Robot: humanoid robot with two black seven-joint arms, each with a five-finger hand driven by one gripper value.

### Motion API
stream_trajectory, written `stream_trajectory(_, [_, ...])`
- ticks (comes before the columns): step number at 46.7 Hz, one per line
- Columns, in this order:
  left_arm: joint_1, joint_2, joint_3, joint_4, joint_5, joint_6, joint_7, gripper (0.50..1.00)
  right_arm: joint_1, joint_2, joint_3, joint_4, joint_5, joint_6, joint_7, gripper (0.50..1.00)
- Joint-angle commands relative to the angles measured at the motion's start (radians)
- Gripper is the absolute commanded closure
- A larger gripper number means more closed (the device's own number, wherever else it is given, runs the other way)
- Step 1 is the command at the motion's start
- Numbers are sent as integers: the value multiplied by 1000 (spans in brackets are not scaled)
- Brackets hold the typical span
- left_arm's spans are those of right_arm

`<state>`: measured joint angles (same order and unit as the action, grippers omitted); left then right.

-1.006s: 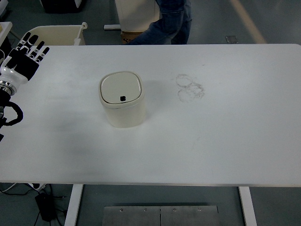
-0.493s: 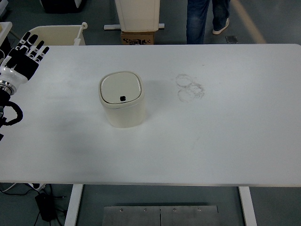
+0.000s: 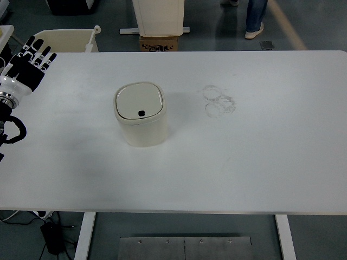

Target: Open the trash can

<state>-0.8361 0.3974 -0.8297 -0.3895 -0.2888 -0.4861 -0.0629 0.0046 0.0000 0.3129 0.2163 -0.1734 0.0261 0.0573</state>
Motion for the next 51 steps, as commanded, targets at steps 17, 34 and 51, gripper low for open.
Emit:
stream_trajectory(17, [-3,-6,0,-9,0,3,0,500,0,0,0,0,0,0,-1,509])
stream_trajectory(34, [-5,6,0,-15,5,-2,-2,500,0,0,0,0,0,0,-1,507])
stream_trajectory(51, [-21,43,0,-71,8,0,0,500,0,0,0,0,0,0,-1,507])
